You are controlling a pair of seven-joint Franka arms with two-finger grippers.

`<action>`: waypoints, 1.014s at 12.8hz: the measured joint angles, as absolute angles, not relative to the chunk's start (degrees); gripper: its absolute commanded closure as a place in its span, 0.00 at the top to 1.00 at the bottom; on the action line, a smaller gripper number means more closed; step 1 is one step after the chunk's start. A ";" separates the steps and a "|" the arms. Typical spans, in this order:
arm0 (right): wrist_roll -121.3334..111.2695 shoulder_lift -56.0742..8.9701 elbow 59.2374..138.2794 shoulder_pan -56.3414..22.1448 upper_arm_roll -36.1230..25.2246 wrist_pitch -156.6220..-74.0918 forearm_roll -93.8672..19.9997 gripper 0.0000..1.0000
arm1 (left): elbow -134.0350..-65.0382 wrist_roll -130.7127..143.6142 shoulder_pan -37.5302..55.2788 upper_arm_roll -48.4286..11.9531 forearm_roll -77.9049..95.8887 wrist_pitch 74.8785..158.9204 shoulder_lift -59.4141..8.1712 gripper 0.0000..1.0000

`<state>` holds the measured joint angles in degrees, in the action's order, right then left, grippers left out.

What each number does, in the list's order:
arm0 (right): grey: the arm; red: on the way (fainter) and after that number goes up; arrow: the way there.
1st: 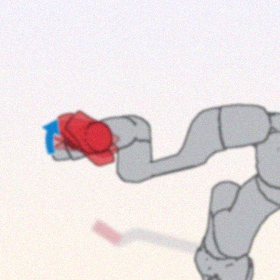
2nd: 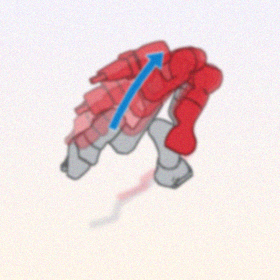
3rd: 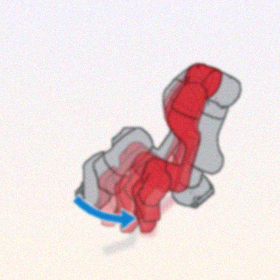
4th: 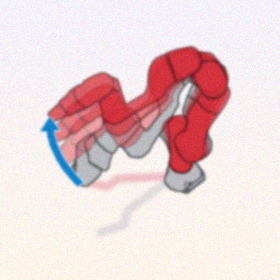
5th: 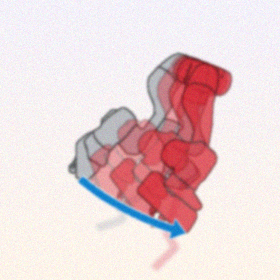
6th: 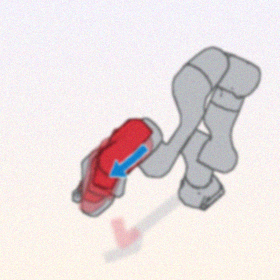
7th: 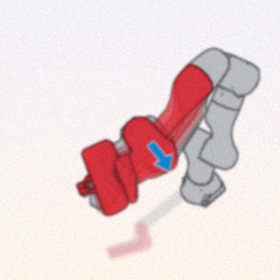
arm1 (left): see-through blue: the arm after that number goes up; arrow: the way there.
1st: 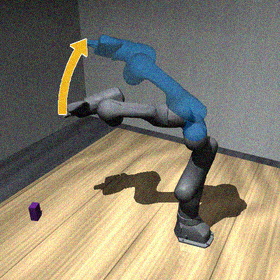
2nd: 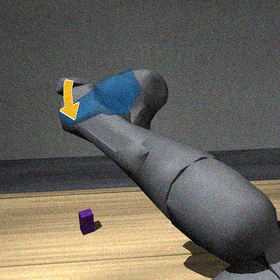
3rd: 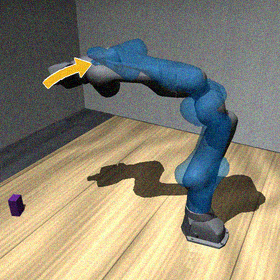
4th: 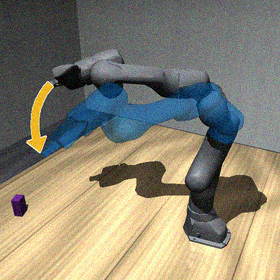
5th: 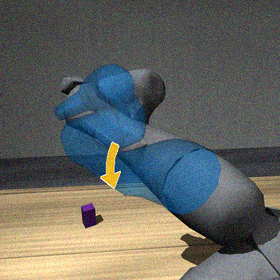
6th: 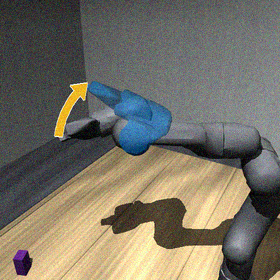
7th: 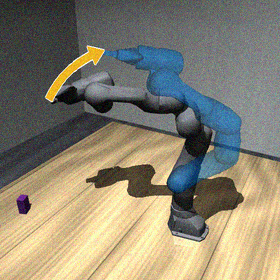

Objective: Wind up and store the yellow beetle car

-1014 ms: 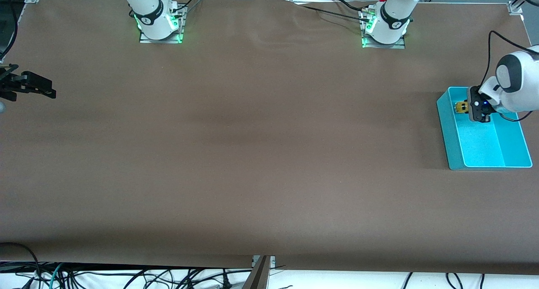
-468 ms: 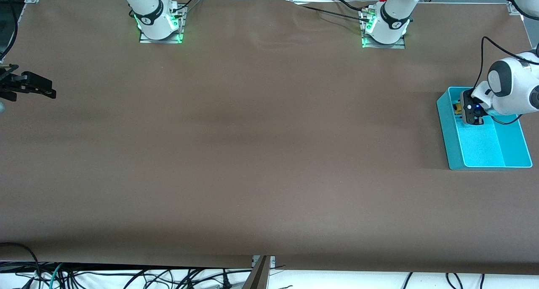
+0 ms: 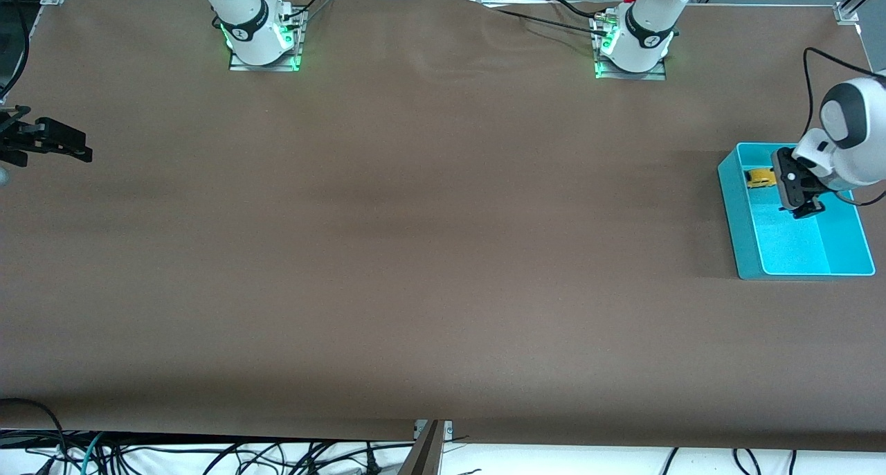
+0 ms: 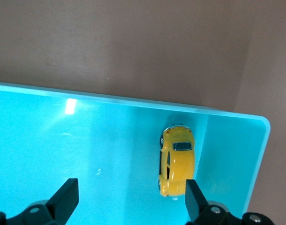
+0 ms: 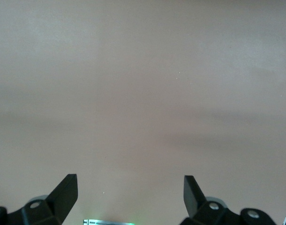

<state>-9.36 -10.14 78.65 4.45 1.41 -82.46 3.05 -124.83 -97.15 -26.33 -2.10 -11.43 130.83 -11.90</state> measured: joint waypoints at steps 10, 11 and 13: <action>-9.36 -10.15 78.65 4.45 1.41 -82.47 3.05 1.00 | -109.51 -67.20 -12.50 -4.30 2.76 116.80 -7.34 0.91; -9.36 -10.15 78.65 4.45 1.41 -82.48 3.05 1.00 | -108.18 -62.07 -11.25 -4.30 2.76 115.15 -6.08 1.00; -9.36 -10.15 78.65 4.46 1.41 -82.48 3.05 1.00 | -106.22 -52.03 -9.27 -4.40 2.10 109.85 -3.50 1.00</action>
